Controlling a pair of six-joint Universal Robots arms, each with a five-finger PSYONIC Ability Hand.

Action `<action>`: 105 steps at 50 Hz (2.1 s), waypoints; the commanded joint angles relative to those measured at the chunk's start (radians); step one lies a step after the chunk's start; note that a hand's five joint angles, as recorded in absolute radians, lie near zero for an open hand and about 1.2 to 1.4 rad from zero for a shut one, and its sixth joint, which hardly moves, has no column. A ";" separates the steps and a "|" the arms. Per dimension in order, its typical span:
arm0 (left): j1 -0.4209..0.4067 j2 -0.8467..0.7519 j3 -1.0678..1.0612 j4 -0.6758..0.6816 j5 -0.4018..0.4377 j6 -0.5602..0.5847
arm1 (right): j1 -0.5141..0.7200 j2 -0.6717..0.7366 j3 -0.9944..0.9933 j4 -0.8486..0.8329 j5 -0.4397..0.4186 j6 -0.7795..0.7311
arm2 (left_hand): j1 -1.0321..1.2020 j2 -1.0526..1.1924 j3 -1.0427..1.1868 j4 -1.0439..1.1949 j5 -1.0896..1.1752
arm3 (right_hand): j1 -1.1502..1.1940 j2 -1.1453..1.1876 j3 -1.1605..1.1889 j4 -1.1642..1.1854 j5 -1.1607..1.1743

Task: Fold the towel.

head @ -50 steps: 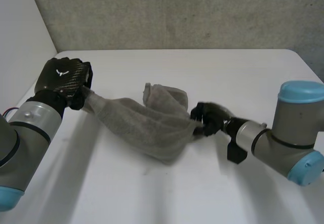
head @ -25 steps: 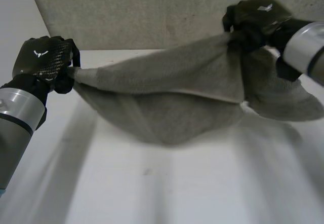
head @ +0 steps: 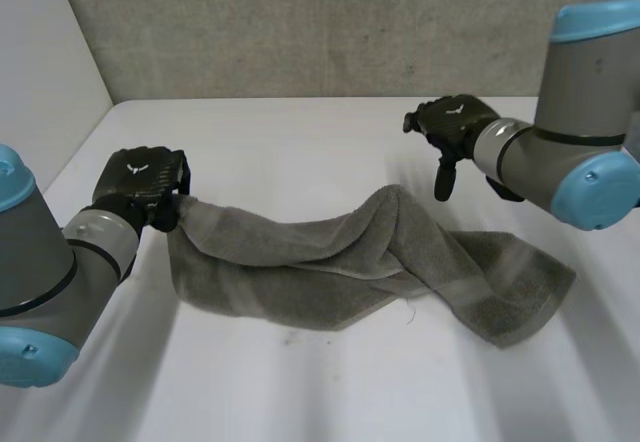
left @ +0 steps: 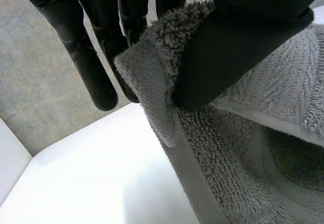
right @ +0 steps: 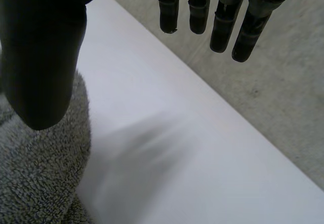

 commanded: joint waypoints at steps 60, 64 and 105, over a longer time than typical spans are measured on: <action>0.000 -0.011 -0.002 0.005 0.000 0.000 | -0.272 -0.358 0.949 -0.438 -0.041 -0.194 | 0.200 0.179 0.180 0.177 0.194 | 0.052 0.033 0.046 0.030 0.052; 0.002 -0.011 -0.003 0.005 0.000 0.000 | -0.278 -0.312 0.867 -0.437 -0.019 -0.195 | 0.200 0.179 0.180 0.177 0.194 | 0.052 0.033 0.046 0.030 0.052; -0.002 0.003 0.007 -0.009 0.004 0.006 | -0.268 -0.415 1.028 -0.618 -0.193 -0.172 | 0.200 0.179 0.180 0.177 0.194 | 1.157 1.138 1.152 1.135 1.158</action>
